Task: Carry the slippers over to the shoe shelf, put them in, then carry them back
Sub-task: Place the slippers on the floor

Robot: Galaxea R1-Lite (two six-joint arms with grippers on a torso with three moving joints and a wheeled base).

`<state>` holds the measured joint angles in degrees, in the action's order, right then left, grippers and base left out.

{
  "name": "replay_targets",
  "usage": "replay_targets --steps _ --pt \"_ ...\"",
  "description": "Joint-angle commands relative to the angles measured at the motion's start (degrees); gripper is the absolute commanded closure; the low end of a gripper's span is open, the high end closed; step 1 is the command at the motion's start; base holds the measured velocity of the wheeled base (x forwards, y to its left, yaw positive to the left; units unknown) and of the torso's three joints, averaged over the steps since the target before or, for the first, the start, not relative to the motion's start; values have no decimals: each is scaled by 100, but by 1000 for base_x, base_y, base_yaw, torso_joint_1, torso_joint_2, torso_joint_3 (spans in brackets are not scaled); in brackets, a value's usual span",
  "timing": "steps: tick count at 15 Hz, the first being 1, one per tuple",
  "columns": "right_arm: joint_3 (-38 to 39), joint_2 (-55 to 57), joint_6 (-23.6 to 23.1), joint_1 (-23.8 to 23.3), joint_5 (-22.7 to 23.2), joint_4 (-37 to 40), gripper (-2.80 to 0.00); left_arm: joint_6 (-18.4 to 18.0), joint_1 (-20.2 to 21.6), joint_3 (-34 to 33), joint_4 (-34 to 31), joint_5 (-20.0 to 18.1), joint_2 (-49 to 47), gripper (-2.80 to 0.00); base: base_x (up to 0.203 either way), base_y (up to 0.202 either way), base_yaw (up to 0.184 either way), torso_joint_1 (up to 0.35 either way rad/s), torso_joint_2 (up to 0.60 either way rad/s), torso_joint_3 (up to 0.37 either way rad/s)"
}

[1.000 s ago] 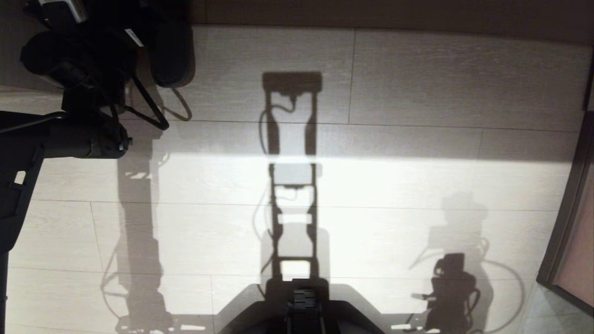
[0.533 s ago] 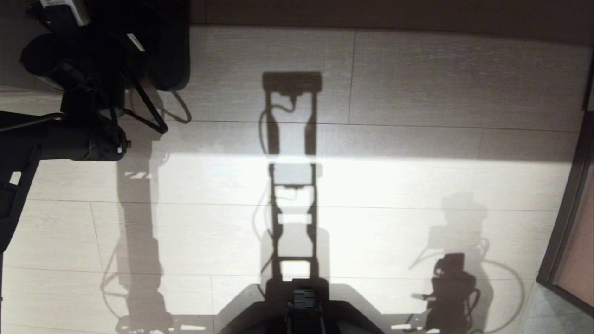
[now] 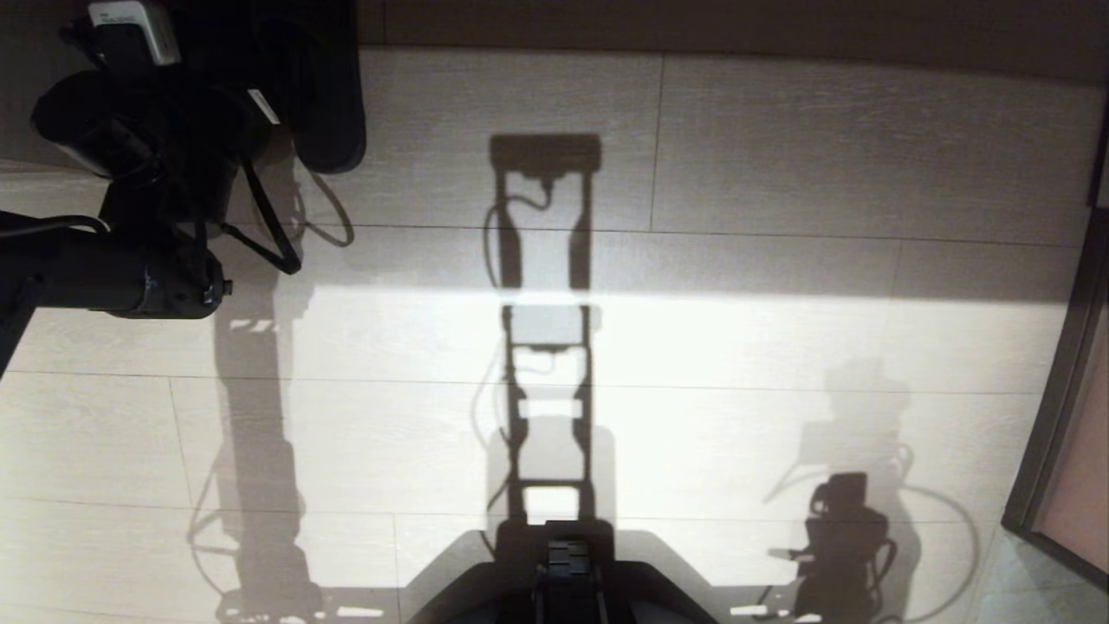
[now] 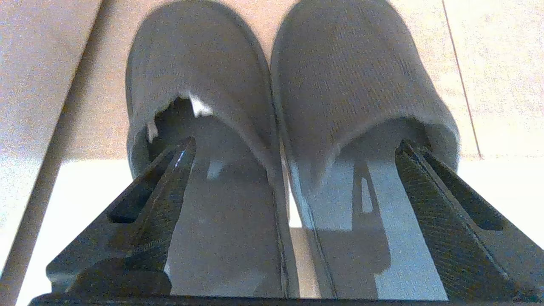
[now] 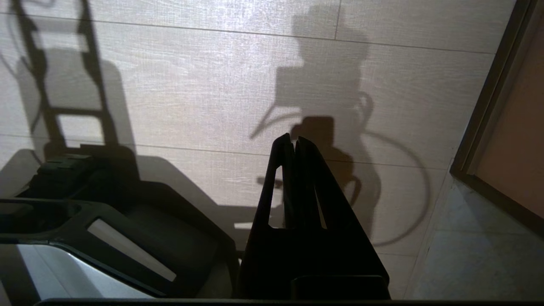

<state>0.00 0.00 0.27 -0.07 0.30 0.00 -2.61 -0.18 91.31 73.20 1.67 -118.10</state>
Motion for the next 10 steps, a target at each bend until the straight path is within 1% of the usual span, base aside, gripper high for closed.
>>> replay_targets --steps 1,4,6,7,10 --pt "0 -9 0 6 5 0 0 -14 -14 -370 8 0 312 -280 0 0 0 0 0 0" --pt "0 -9 0 7 5 0 0 -35 -43 -672 -55 -56 490 -280 0 0 0 0 0 0" --pt "0 -9 0 -1 5 0 0 -37 -43 -1078 -139 -360 690 -280 0 0 0 0 0 0" --pt "0 -9 0 -1 5 0 0 -40 -43 -1173 -147 -431 756 -280 0 0 0 0 0 0" --pt "0 -9 0 -1 5 0 0 -82 -43 -1471 -143 -437 908 -280 0 0 0 0 0 0"
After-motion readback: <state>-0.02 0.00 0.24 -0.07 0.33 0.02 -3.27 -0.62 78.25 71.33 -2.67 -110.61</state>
